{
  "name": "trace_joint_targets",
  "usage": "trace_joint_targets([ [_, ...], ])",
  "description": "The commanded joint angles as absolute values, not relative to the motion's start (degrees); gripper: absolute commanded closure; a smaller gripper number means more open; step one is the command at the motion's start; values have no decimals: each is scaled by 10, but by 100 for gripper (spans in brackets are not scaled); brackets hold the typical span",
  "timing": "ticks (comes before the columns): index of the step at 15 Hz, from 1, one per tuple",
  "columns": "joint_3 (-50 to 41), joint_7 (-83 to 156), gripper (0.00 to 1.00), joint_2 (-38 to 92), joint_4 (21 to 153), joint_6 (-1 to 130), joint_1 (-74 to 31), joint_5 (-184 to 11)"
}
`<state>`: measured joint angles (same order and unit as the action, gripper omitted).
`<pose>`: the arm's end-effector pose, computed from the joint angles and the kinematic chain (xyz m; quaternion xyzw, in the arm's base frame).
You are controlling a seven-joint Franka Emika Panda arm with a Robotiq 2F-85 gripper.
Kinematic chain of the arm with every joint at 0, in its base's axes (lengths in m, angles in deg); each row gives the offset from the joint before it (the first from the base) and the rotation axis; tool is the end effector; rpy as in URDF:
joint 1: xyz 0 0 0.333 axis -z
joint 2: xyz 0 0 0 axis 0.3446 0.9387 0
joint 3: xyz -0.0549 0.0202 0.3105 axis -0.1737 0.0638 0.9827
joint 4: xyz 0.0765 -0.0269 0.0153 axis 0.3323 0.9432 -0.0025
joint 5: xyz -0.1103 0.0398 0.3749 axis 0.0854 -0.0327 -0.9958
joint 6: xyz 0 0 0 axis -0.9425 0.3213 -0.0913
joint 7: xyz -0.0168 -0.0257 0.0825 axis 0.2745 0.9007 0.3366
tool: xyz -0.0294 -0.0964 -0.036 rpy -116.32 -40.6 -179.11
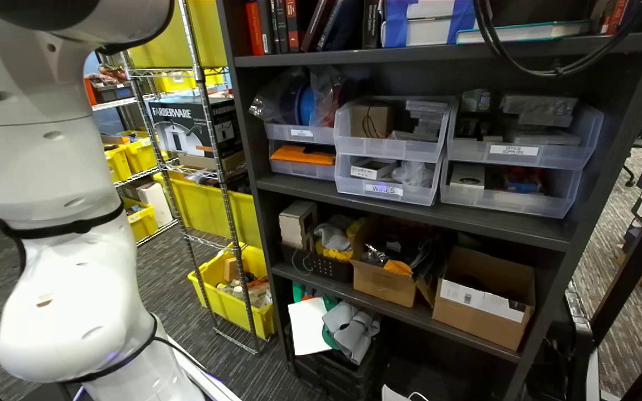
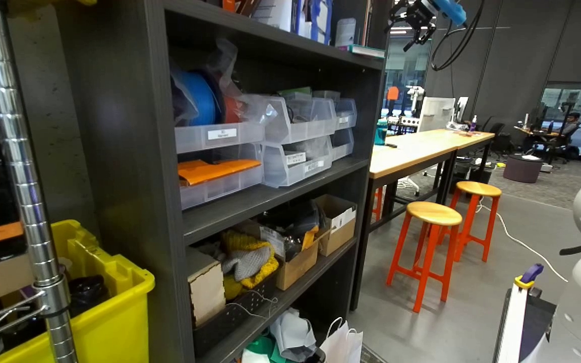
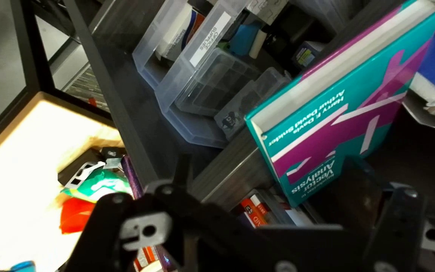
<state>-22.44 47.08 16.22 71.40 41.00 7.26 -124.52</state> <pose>0.4384 -0.4227 0.7354 -0.8538 0.3654 -0.3438 0.1391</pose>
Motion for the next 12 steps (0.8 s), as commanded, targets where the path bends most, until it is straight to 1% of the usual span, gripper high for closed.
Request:
trace_joint_targets([
  [1, -225, 486, 0, 132, 758, 412, 78, -1292],
  [7, -225, 513, 0, 124, 789, 417, 83, -1350],
  [12, -227, 525, 0, 130, 785, 420, 68, -1376],
])
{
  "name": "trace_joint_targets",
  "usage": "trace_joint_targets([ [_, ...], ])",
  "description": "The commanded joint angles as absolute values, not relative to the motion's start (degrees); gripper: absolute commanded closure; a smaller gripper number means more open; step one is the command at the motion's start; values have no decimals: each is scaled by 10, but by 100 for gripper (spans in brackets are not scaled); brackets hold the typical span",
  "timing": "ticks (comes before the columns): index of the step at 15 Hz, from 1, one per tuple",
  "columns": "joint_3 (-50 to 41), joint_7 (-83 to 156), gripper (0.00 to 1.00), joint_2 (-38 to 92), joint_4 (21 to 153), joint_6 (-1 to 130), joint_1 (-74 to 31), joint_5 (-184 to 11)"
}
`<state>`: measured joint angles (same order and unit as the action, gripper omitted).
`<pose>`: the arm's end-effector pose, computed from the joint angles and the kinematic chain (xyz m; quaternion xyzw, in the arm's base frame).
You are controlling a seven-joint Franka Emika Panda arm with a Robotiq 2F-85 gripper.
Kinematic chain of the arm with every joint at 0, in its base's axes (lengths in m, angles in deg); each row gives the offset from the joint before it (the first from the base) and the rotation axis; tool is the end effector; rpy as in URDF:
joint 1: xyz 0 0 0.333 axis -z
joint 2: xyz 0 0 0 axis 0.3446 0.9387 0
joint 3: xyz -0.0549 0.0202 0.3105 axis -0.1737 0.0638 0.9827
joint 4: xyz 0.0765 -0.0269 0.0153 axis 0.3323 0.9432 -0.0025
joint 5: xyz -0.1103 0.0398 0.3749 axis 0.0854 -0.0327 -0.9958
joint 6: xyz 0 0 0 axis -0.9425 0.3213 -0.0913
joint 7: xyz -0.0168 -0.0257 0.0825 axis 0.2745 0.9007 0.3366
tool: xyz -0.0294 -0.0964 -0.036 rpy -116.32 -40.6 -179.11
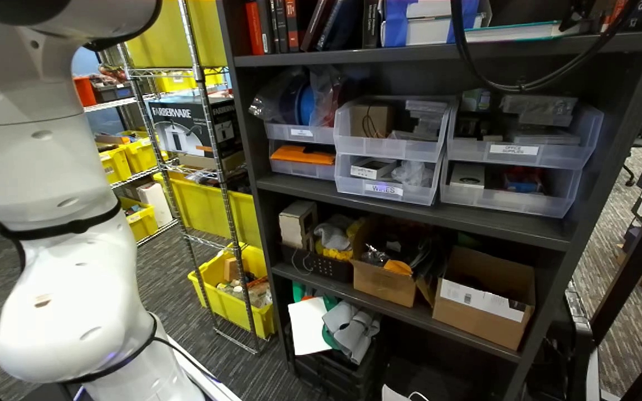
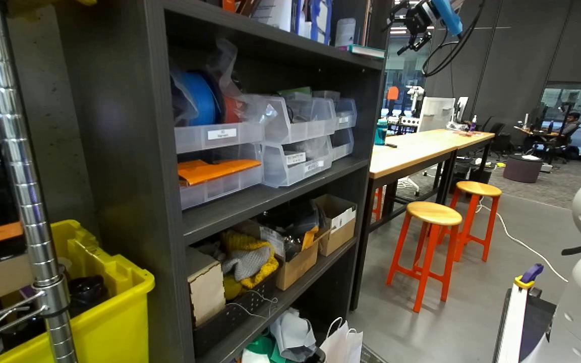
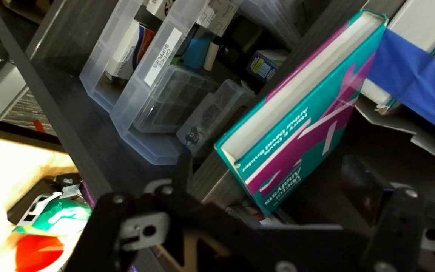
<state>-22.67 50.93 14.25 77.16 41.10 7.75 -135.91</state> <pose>0.4330 -0.4218 0.7140 -0.8290 0.3578 -0.3643 0.2281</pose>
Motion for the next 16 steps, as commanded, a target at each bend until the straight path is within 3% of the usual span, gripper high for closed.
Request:
trace_joint_targets([
  [1, -226, 526, 0, 132, 784, 421, 65, -1378],
  [16, -236, 537, 0, 142, 767, 417, 68, -1380],
])
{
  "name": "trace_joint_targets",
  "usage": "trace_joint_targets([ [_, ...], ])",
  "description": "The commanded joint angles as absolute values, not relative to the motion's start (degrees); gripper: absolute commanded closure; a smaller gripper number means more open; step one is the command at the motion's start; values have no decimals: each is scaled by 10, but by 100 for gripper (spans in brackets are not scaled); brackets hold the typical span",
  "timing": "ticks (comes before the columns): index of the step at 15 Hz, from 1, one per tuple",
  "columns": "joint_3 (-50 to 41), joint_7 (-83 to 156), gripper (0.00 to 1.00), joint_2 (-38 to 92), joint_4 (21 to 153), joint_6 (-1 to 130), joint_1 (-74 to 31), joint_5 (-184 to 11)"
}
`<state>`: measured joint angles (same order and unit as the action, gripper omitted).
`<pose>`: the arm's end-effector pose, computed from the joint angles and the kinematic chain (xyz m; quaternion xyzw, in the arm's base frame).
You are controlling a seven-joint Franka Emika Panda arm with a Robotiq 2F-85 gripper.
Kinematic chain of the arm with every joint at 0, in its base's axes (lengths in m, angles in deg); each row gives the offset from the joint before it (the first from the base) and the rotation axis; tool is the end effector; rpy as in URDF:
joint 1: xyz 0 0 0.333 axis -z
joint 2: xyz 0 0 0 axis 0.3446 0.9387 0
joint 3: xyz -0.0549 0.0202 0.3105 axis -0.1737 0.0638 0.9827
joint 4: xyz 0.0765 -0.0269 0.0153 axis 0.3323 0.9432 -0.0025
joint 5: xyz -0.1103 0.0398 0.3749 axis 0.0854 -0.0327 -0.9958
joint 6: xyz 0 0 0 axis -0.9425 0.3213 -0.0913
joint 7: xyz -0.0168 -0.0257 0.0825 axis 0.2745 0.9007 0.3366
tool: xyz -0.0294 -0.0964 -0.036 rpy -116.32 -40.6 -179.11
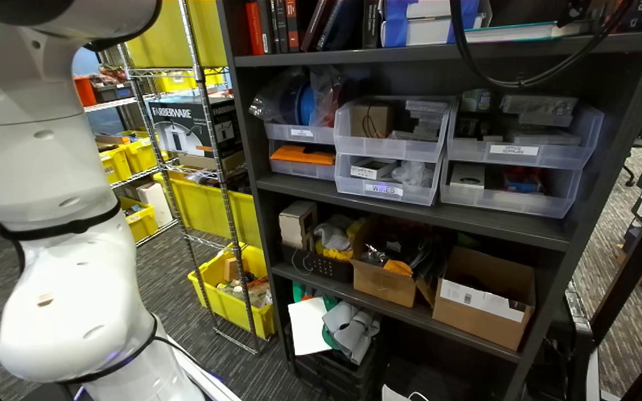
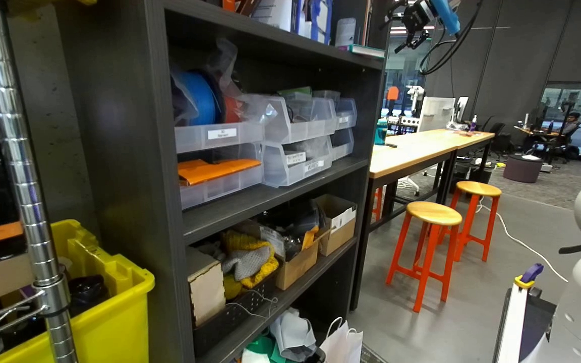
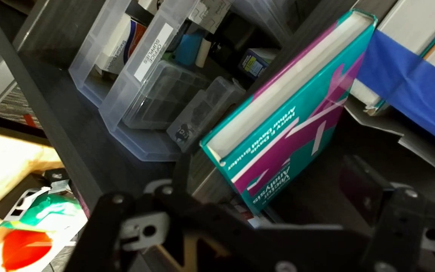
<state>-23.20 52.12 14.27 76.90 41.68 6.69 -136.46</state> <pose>0.4370 -0.4180 0.7175 -0.8307 0.3459 -0.3729 0.2263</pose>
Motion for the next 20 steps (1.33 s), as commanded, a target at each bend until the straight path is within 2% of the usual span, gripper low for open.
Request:
trace_joint_targets([
  [1, -236, 539, 0, 144, 765, 417, 68, -1382],
  [9, -235, 585, 0, 161, 761, 409, 74, -1441],
  [20, -233, 575, 0, 166, 765, 414, 71, -1427],
])
